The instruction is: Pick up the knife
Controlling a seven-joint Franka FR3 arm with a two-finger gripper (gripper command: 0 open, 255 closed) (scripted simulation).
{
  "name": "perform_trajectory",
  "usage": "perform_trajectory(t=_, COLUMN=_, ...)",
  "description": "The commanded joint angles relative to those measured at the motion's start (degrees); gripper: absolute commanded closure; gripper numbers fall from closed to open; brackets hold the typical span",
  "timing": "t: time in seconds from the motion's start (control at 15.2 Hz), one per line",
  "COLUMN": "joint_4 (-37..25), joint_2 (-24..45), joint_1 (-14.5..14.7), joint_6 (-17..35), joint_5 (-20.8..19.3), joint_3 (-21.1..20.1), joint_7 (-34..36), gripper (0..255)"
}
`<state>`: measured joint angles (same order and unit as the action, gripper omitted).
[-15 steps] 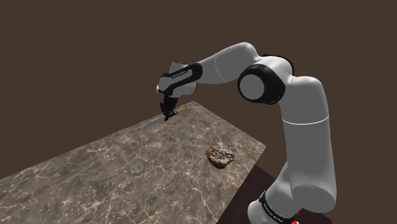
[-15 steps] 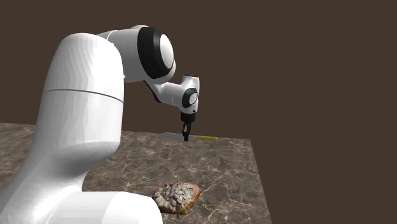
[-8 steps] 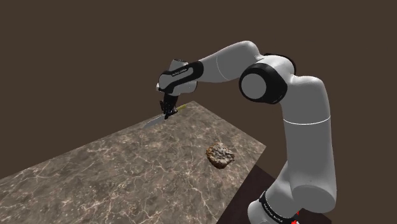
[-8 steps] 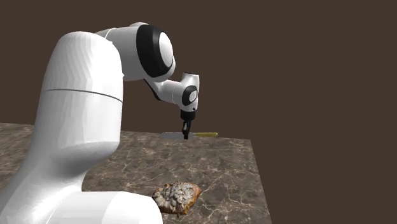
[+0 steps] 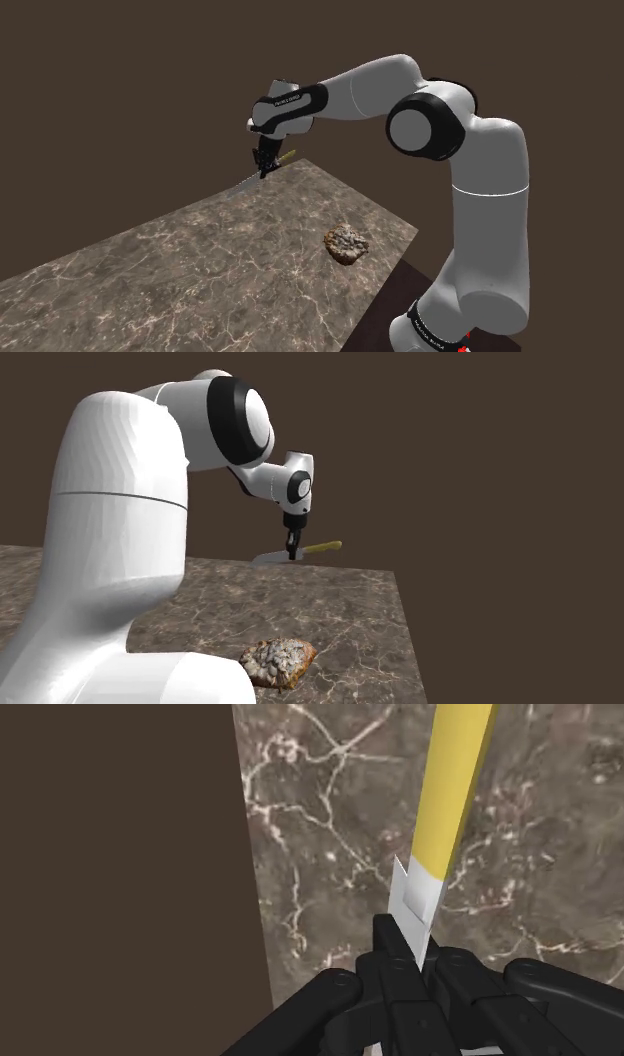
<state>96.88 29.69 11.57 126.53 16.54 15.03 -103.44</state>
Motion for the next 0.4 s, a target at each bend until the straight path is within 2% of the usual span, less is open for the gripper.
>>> perform_trajectory(t=0.0, joint_4=-0.45, joint_2=-0.72, joint_1=0.14, joint_6=-1.16, joint_5=-0.35, joint_3=0.18, joint_7=0.38, gripper=255)
perform_trajectory(t=0.33, joint_4=-1.19, joint_2=-1.88, joint_1=0.28, joint_6=-3.0, joint_5=-0.88, joint_3=0.45, joint_7=0.86, gripper=255)
